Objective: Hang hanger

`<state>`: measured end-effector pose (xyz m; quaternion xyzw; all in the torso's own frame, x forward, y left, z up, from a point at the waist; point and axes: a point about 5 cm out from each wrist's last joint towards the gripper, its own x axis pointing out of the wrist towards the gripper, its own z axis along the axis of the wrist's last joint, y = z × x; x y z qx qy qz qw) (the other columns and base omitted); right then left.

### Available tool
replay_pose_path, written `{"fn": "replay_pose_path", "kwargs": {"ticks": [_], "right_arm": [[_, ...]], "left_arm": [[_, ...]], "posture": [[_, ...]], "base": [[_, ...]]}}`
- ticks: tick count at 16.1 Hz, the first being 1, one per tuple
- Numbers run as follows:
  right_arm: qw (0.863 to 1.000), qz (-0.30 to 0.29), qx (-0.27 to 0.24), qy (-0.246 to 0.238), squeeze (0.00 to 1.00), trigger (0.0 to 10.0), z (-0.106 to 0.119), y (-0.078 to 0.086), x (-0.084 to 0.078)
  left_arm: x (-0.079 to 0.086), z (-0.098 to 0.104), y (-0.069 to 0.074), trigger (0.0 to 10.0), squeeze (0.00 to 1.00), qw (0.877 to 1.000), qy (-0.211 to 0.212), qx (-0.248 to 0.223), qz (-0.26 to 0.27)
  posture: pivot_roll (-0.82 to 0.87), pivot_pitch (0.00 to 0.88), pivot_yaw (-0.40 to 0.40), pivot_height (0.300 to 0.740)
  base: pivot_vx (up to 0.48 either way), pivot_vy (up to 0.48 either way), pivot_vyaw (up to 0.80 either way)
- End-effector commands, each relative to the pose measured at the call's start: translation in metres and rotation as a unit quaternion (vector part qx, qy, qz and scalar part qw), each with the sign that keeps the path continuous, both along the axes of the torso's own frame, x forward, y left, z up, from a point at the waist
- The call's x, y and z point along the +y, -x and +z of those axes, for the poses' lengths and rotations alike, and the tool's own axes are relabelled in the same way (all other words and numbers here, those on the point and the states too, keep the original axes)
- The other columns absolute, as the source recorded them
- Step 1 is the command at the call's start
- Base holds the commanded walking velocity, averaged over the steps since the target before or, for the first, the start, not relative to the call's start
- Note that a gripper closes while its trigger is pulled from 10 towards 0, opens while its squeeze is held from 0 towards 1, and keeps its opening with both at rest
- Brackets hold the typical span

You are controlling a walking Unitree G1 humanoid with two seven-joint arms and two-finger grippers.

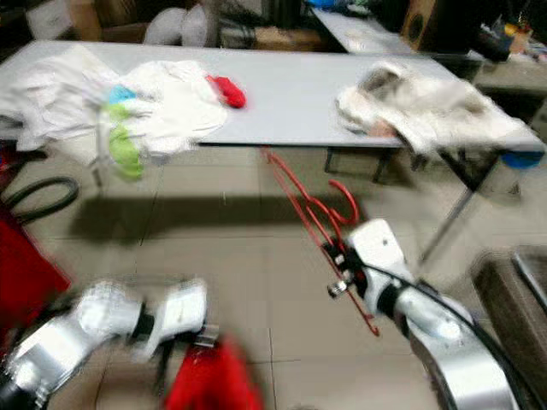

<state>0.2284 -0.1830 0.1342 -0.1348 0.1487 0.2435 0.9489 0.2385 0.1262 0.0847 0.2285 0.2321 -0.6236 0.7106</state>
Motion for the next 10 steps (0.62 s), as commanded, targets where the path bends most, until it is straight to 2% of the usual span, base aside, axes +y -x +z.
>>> {"fn": "replay_pose_path", "kwargs": {"ticks": [1, 2, 5, 7, 8, 10], "right_arm": [[1.0, -0.008, -0.016, 0.0, 0.0, 10.0, 0.004, -0.006, -0.003], [1.0, -0.005, -0.011, 0.003, 0.0, 10.0, 0.003, -0.005, -0.005], [0.999, 0.028, 0.009, 0.019, 0.0, 10.0, -0.005, 0.002, -0.016], [0.998, 0.055, 0.011, 0.022, 0.0, 10.0, -0.004, 0.007, -0.017], [0.995, 0.091, 0.02, 0.025, 0.0, 10.0, -0.004, 0.015, -0.015], [0.987, 0.148, 0.05, 0.031, 0.0, 10.0, -0.009, 0.031, -0.011]], "left_arm": [[0.0, 0.006, -0.008, 0.0, 0.0, 1.0, 0.021, -0.008, 0.005], [0.0, 0.009, -0.013, 0.0, 0.0, 1.0, 0.019, -0.01, -0.005], [0.003, 0.025, -0.039, 0.0, 0.0, 0.998, 0.006, -0.017, -0.063], [0.001, 0.036, -0.055, 0.0, 0.0, 0.996, 0.011, -0.029, -0.085], [-0.002, 0.041, -0.064, 0.0, 0.0, 0.993, 0.003, -0.039, -0.111], [-0.01, 0.05, -0.071, 0.0, 0.0, 0.986, 0.006, -0.049, -0.16]], "posture": [[-0.09, 0.0, -0.008, 0.74], [-0.1, 0.0, -0.001, 0.74], [-0.12, 0.0, 0.043, 0.74], [-0.14, 0.0, 0.07, 0.74], [-0.15, 0.0, 0.095, 0.74], [-0.17, 0.0, 0.122, 0.74]], "base": [[0.0, 0.0, 0.0], [0.0, 0.0, 0.0], [0.0, 0.0, 0.0], [0.0, 0.0, 0.0], [0.0, 0.0, 0.0], [0.0, 0.0, 0.0]]}}
